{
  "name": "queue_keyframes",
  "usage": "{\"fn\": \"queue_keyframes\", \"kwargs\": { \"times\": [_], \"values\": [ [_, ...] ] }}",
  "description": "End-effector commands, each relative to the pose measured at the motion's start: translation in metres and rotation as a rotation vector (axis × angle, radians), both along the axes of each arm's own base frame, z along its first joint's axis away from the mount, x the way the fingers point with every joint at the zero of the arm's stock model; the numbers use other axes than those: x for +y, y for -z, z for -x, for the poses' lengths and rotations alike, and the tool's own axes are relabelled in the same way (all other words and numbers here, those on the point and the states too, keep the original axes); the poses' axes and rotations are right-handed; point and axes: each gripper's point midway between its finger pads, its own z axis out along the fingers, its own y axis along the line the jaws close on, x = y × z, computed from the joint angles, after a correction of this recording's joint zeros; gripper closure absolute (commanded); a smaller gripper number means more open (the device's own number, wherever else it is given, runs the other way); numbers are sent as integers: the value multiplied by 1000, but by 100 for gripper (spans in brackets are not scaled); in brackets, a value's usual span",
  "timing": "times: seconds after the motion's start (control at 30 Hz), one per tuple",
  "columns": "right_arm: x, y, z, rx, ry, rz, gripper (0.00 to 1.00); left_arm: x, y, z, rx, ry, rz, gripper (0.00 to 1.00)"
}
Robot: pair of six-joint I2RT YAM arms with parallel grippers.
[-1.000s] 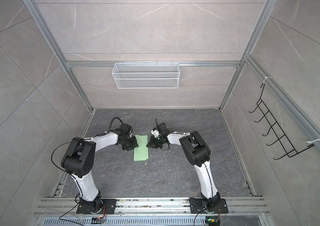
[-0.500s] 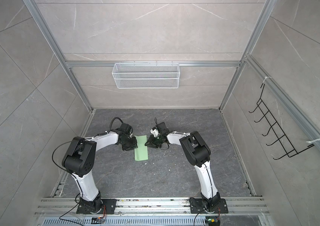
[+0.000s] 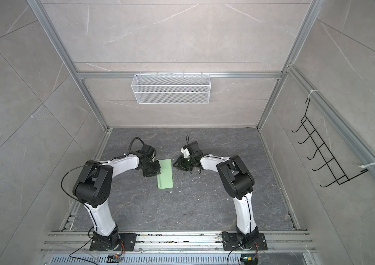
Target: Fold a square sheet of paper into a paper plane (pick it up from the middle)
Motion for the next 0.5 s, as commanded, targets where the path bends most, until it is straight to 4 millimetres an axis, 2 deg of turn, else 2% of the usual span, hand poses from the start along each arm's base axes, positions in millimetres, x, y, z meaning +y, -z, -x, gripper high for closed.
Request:
{"fn": "queue_keyframes", "kwargs": {
  "times": [0.0,0.27,0.47],
  "values": [
    [12,2,-3,-13,-5,-34,70,13,16,10,65,-35,-73,85],
    [31,15,-2,16,-60,-40,72,14,25,13,103,-68,-77,85],
    [33,14,-6,1,-58,-46,73,21,31,17,136,-95,-116,84]
  ]
}}
